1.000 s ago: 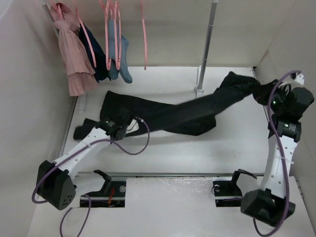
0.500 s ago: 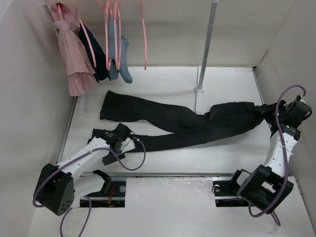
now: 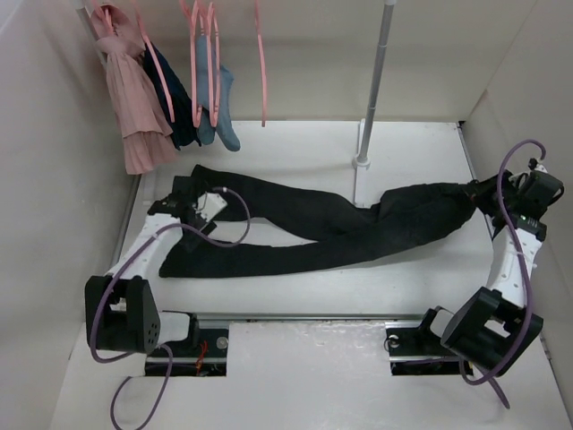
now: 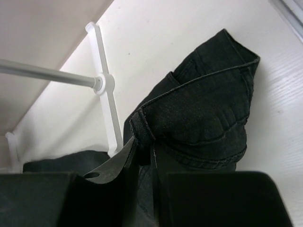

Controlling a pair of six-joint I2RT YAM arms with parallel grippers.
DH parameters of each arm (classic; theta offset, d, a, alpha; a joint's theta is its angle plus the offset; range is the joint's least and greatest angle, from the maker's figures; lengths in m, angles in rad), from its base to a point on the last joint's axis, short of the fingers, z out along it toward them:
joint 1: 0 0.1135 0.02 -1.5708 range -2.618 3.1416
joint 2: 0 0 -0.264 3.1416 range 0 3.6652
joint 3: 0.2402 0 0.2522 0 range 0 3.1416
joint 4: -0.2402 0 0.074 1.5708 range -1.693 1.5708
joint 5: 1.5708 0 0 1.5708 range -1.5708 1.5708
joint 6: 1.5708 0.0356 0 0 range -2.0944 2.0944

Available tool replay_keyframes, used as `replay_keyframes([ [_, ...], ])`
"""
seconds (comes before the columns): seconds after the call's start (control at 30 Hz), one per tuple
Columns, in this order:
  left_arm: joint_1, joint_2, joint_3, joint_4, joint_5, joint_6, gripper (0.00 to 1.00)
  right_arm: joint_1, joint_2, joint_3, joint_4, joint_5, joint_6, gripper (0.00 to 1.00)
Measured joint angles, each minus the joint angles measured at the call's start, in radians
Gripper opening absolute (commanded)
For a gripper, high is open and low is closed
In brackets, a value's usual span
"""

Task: Place the trousers on the hanger
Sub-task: Flatten out the trousers at the center of the board.

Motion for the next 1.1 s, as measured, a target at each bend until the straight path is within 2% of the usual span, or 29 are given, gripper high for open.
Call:
replay_keyframes([
  [0.13,0.107,0.028,0.034,0.041,0.095,-0.009,0.64,0.082,0.013,0.024,-0.018,0.04,-0.051,0.0],
  [0.27,0.152,0.057,0.029,0.018,0.191,0.003,0.62,0.156,0.013,0.056,-0.029,0.064,-0.089,0.0],
  [0.43,0.237,0.142,0.031,-0.029,0.305,0.017,0.61,0.168,0.012,0.066,-0.035,0.08,-0.11,0.0],
  [0.6,0.318,0.186,0.032,-0.067,0.357,0.043,0.59,0.173,0.013,0.066,-0.045,0.09,-0.119,0.0],
  [0.63,0.319,0.188,0.032,-0.07,0.361,0.05,0.57,0.176,0.013,0.066,-0.047,0.092,-0.122,0.0],
  [0.8,0.319,0.19,-0.009,-0.054,0.365,0.059,0.0,0.187,0.02,0.066,-0.048,0.1,-0.132,0.0],
  [0.97,0.326,0.172,-0.001,-0.072,0.373,0.057,0.0,0.195,0.026,0.068,-0.053,0.118,-0.134,0.0],
  [1.1,0.343,0.088,0.046,-0.096,0.372,0.053,0.0,0.234,0.038,0.099,-0.066,0.131,-0.134,0.0],
])
